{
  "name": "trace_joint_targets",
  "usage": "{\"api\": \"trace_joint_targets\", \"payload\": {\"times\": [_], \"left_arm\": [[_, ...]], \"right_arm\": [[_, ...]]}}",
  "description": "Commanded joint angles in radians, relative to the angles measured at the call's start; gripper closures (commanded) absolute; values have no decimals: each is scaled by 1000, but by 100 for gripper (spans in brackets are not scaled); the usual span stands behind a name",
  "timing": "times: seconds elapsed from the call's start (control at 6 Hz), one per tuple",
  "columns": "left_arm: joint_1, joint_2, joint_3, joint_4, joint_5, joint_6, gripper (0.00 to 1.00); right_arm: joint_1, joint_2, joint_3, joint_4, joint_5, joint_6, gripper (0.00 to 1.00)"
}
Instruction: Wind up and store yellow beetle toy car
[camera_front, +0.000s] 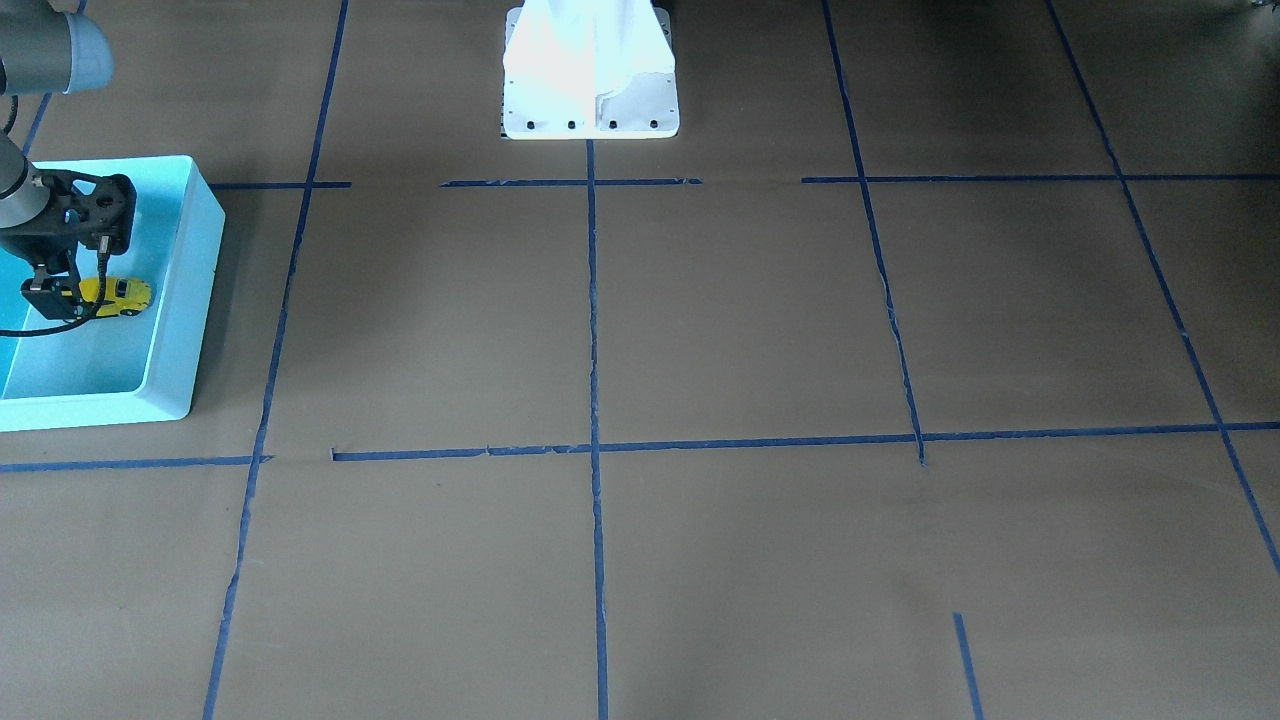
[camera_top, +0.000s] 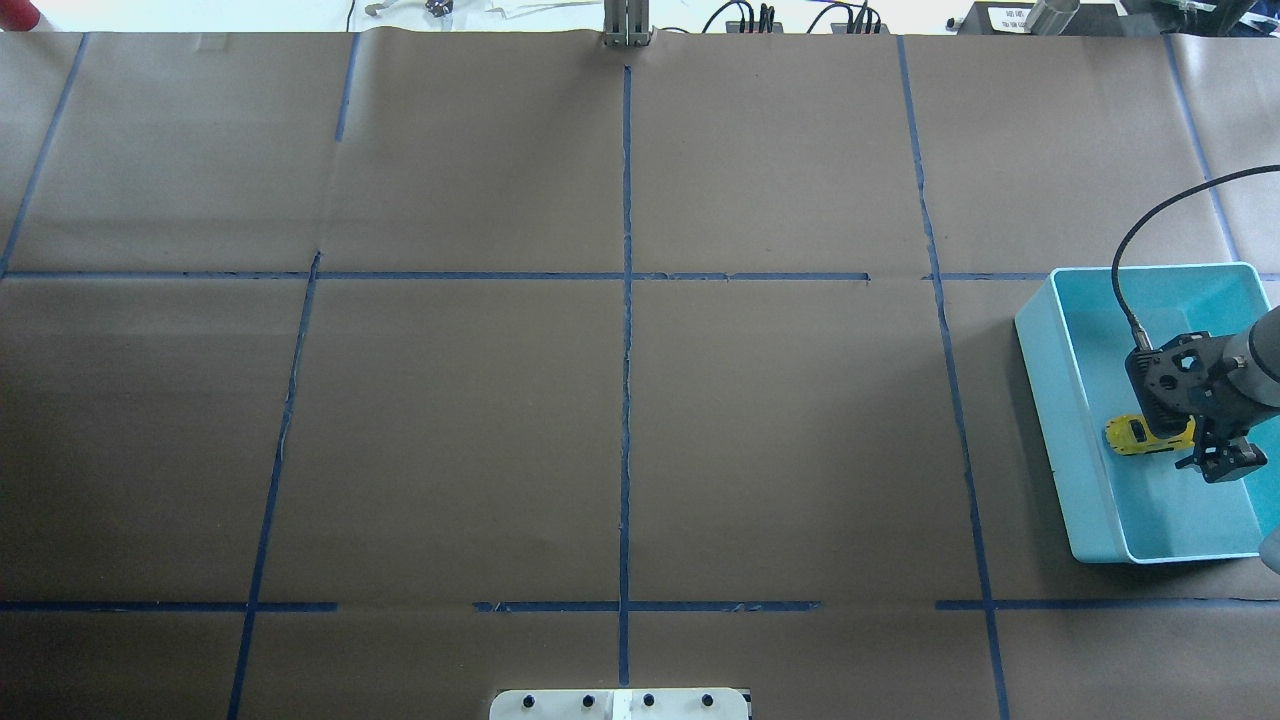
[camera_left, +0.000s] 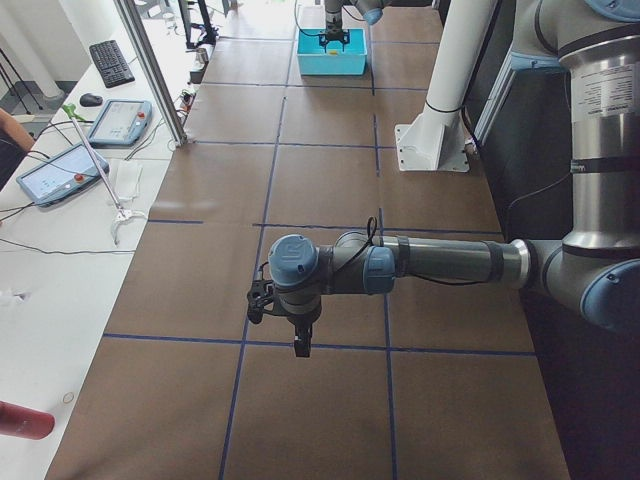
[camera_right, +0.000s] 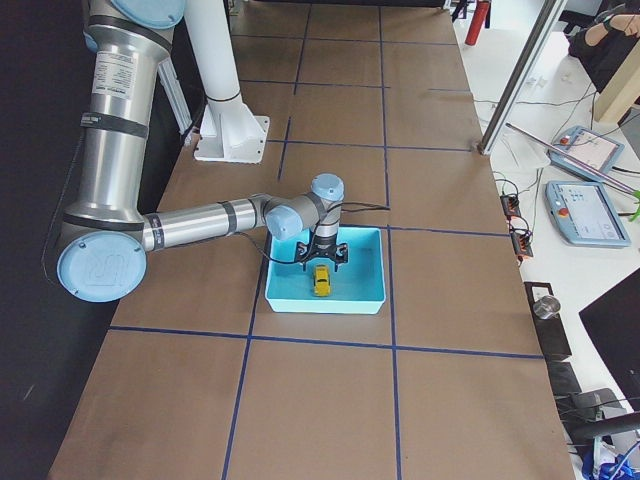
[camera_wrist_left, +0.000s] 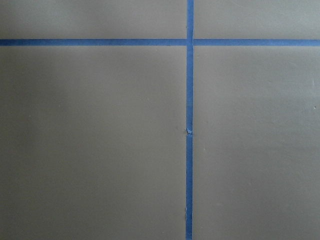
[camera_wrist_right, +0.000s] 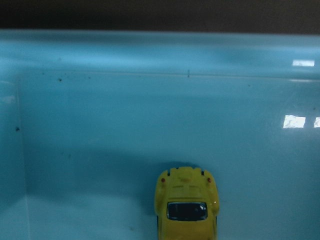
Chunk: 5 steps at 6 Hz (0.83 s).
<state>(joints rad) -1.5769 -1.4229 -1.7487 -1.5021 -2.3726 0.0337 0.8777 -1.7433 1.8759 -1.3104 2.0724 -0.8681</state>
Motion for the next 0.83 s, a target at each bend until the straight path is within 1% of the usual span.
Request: {"api": "trace_joint_targets", "payload": {"times": [0.0, 0.17, 0.33, 0.5, 0.67], "left_arm": [[0, 1, 0, 0, 0, 0, 0], [0, 2, 0, 0, 1, 0, 0], [0, 1, 0, 0, 0, 0, 0], [0, 2, 0, 0, 0, 0, 0], [0, 2, 0, 0, 0, 0, 0]], "right_arm": [[82, 65, 5, -13, 70, 1, 0], [172, 74, 2, -53, 145, 1, 0], [261, 79, -7, -84, 182, -3, 0], [321, 85, -20, -87, 210, -3, 0], [387, 87, -79, -87, 216, 3, 0]]}}
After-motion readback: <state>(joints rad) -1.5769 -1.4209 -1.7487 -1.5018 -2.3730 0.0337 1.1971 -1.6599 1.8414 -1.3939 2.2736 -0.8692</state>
